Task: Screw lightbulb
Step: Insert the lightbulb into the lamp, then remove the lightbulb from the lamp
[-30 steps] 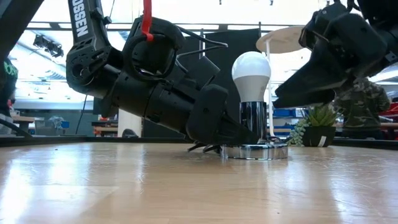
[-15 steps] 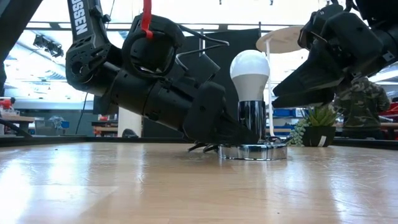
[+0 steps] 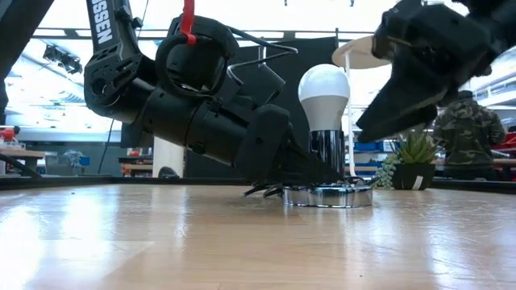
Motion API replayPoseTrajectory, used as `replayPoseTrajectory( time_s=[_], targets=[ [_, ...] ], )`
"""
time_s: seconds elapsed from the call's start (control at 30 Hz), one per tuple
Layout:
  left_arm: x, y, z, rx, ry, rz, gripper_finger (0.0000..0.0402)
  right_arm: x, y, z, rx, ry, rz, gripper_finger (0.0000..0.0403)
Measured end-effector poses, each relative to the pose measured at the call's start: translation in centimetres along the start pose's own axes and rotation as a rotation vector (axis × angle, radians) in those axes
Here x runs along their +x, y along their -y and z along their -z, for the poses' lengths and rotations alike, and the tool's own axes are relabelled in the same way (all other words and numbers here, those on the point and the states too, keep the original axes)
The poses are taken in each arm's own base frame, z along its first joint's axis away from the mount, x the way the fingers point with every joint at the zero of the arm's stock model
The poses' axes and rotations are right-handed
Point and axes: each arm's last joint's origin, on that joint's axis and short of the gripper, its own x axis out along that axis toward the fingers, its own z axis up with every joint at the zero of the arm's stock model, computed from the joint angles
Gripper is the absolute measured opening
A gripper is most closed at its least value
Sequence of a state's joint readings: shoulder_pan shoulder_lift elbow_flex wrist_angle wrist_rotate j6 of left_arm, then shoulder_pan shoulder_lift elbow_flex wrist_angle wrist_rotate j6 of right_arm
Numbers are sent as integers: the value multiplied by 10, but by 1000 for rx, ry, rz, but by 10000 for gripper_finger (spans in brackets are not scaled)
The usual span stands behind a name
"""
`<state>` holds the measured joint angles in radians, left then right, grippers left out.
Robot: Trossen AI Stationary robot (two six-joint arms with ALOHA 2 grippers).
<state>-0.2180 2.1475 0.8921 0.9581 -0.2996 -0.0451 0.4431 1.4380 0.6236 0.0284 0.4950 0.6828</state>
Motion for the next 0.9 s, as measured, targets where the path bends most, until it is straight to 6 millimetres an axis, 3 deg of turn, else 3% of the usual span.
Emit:
replayPoseTrajectory(
  time_s=[0.27,0.63,0.9],
  targets=[
    [0,-1,-1,104,11,-4,242,-12,-16,-31,-10,-120,17,273],
    [4,-13,-2,67,5,-26,241,-30,-23,-70,198,-224,83,287],
    [6,-23,-4,66,17,-52,241,-9,-38,-83,124,-447,191,287]
  ],
)
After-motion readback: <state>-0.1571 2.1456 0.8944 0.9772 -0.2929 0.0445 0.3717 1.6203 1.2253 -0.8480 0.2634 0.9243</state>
